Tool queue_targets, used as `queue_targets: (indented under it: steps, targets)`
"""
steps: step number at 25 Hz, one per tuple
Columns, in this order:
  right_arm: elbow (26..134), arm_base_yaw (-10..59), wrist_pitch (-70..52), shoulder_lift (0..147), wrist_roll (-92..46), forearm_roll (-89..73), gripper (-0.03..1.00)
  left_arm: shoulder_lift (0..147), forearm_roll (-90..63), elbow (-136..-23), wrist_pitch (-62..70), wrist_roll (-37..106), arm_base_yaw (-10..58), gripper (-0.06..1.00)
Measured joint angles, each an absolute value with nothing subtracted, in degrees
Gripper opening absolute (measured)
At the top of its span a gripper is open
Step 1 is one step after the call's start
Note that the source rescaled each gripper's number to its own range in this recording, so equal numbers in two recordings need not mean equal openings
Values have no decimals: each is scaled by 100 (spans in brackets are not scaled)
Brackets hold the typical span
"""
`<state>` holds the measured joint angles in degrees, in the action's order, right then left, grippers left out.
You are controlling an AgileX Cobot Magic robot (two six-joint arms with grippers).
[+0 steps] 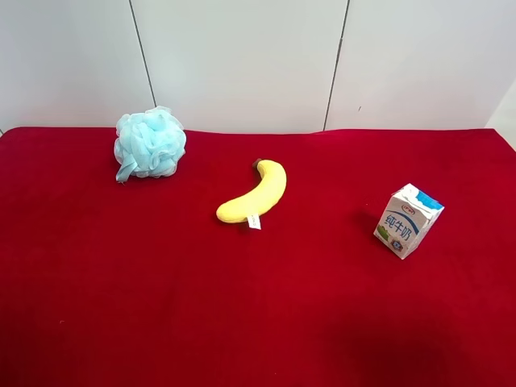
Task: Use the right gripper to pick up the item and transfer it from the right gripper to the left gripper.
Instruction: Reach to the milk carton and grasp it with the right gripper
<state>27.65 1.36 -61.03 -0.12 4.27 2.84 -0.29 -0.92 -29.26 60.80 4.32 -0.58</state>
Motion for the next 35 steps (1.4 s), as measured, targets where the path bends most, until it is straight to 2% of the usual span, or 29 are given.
queue_targets:
  steps: [35]
  targets:
    - [2765, 136, -6103, -12, 427, 279, 100, -29, -92, -2926, 6080, 432, -58, 100]
